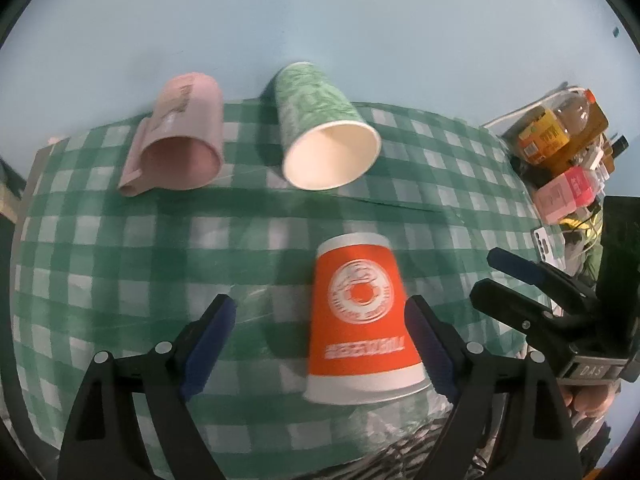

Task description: Flip cup upside down

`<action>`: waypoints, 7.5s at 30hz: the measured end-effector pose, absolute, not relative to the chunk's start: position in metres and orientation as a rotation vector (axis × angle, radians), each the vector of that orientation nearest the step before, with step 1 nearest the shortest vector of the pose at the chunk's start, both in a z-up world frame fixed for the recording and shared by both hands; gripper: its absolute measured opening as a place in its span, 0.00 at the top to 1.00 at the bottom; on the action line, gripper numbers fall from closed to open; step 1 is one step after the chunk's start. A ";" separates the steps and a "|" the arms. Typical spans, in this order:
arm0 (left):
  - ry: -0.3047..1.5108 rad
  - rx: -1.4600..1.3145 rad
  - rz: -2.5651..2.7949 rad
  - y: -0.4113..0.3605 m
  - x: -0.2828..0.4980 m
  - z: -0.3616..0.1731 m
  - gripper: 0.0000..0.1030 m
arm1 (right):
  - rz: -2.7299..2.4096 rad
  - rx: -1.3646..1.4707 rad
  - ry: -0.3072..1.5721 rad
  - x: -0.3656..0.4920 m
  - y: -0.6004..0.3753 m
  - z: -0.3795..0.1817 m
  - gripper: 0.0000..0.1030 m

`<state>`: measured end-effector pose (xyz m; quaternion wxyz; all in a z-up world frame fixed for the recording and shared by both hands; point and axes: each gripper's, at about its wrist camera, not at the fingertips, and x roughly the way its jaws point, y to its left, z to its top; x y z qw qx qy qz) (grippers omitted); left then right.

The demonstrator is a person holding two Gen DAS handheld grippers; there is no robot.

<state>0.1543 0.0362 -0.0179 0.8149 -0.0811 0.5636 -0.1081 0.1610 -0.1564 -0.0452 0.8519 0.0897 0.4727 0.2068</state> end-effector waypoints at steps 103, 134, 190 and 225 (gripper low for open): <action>0.809 -0.167 0.036 0.101 0.094 -0.048 0.15 | 0.226 -0.246 0.475 0.147 -0.044 -0.042 0.34; 0.763 -0.140 0.023 0.081 0.070 -0.057 0.10 | 0.255 -0.217 0.541 0.106 -0.068 -0.082 0.24; 0.402 0.004 0.089 0.034 -0.029 -0.013 0.00 | 0.226 -0.048 0.382 0.017 -0.124 -0.049 0.15; 0.453 0.005 0.070 0.033 -0.020 -0.022 0.00 | 0.231 -0.055 0.404 0.019 -0.117 -0.056 0.15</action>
